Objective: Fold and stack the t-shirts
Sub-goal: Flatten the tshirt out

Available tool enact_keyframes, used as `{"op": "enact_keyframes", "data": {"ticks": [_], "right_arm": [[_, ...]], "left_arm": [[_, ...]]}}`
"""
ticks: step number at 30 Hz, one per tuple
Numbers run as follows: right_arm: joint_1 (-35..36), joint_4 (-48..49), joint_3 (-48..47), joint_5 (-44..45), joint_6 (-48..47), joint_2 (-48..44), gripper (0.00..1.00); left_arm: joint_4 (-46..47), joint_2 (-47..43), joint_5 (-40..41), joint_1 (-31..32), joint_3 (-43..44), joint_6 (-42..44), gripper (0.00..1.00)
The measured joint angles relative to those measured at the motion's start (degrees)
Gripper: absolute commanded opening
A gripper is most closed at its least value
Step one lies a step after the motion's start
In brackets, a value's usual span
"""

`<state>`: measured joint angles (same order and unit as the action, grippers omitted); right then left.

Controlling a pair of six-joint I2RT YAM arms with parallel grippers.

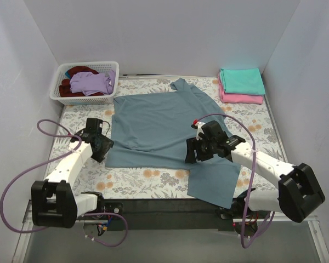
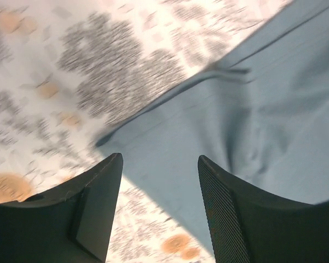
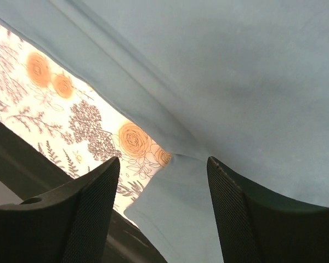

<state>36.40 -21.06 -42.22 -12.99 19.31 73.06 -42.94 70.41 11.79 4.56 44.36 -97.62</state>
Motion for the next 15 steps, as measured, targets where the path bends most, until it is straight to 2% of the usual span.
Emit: {"op": "enact_keyframes", "data": {"ticks": [3,6,15], "right_arm": [[0.00,-0.11,0.07,1.70,0.09,-3.91,0.73],[0.00,-0.22,1.42,3.72,0.35,-7.39,0.73],[0.00,-1.11,5.14,7.08,0.44,-10.80,0.73]], "left_arm": [[-4.31,-5.42,0.00,-0.02,-4.00,-1.05,0.57],[-7.37,-7.72,-0.33,-0.07,-7.30,-2.38,0.52],[-8.09,-3.04,-0.66,-0.04,-8.11,-4.35,0.48]]}}
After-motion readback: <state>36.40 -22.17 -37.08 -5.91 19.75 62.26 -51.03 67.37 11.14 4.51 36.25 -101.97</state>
